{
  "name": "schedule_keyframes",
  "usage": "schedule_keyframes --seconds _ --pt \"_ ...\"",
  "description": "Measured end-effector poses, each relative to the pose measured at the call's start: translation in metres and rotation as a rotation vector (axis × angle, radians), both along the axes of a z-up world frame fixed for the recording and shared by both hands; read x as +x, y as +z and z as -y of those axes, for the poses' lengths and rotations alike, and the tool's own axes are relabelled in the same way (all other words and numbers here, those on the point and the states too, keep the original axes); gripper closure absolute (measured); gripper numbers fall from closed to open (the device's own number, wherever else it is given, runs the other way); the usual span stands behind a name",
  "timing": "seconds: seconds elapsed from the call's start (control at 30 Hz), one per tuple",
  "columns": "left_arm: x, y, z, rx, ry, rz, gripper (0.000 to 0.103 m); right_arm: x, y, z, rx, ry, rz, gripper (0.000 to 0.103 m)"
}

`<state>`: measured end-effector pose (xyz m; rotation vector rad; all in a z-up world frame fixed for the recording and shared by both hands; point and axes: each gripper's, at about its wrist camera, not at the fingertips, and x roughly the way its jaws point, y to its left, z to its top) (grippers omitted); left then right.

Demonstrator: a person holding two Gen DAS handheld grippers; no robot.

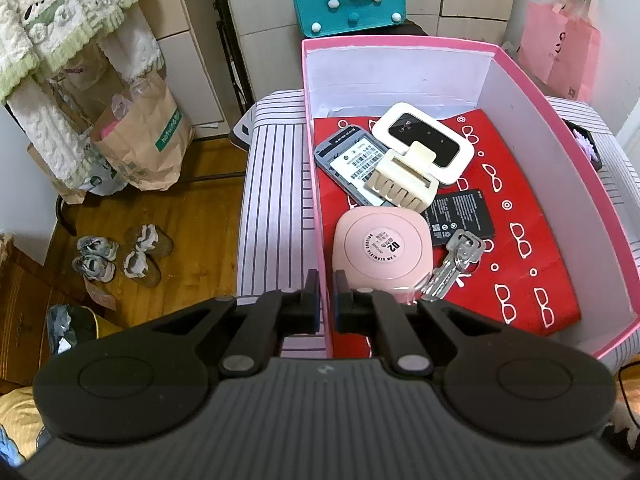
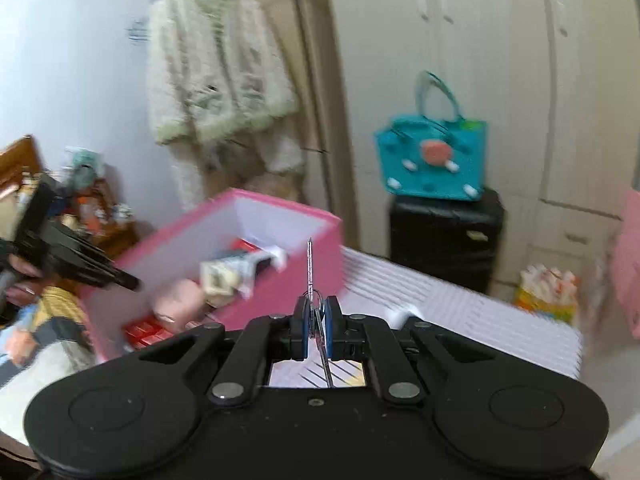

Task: Organize rigid objects
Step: 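Carry the key ring into the box and release it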

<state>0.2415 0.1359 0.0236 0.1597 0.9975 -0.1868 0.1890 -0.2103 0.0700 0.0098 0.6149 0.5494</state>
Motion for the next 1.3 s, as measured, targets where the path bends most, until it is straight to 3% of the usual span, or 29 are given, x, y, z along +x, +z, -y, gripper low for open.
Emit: schedule_keyframes --seconds 0.13,0.33,0.67,0.77,0.87,1.0,1.17,1.3 --pt "-0.002 0.002 0.000 0.006 -0.010 0.016 0.098 0.007 0.019 -0.029 0.041 0.097 0.003 0.093" --pt "-0.005 0.003 0.002 0.022 -0.028 0.036 0.098 0.024 0.015 -0.084 0.034 0.220 -0.043 0.093" --pt "-0.009 0.002 -0.006 -0.029 -0.028 0.084 0.098 0.062 -0.039 -0.162 -0.228 0.252 -0.130 0.093" --pt "-0.010 0.002 -0.005 -0.026 -0.034 0.089 0.098 0.064 -0.047 -0.163 -0.309 0.212 -0.112 0.093" --pt "-0.010 0.002 -0.006 -0.030 -0.034 0.091 0.098 0.064 -0.048 -0.159 -0.328 0.163 -0.096 0.093" --pt "-0.011 0.002 -0.008 -0.037 -0.031 0.094 0.098 0.064 -0.036 -0.135 -0.208 0.070 -0.103 0.090" --pt "-0.012 0.002 -0.008 -0.043 -0.027 0.099 0.098 0.040 -0.014 -0.097 -0.102 0.004 -0.029 0.089" --pt "-0.012 0.001 -0.010 -0.051 -0.022 0.099 0.098 0.014 -0.011 -0.064 -0.079 -0.025 -0.007 0.088"
